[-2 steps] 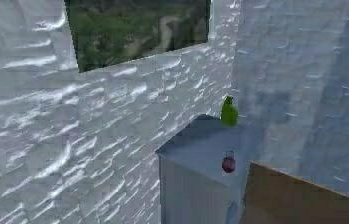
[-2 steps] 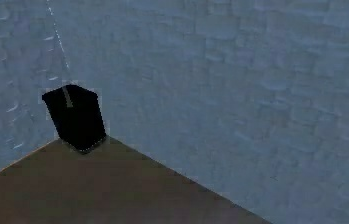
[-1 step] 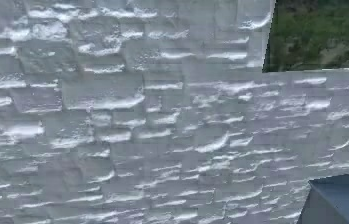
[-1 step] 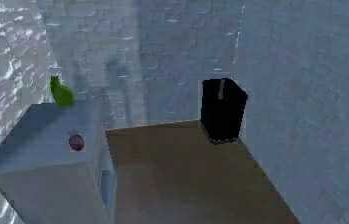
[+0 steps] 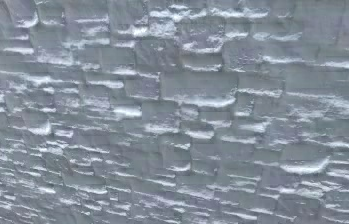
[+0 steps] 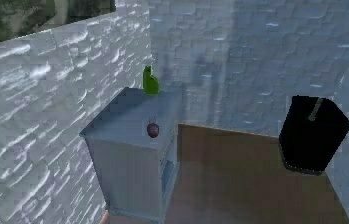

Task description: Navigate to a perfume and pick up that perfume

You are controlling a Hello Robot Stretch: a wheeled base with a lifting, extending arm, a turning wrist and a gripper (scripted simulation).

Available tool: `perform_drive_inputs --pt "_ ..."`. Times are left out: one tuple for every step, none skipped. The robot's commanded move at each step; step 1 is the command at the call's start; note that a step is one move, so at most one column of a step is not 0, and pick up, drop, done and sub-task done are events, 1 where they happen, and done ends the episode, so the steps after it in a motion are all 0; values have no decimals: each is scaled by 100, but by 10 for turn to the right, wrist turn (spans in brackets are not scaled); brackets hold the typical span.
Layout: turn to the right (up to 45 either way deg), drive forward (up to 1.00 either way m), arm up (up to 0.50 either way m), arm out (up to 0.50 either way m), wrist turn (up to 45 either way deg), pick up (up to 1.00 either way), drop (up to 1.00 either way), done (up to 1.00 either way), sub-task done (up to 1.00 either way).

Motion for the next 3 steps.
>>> perform_drive_inputs --pt "-30 0 0 0 0 0 0 0 0" --pt "450 0 0 0 0 0 0 0 0" --pt "30 0 0 0 0 0 0 0 0"
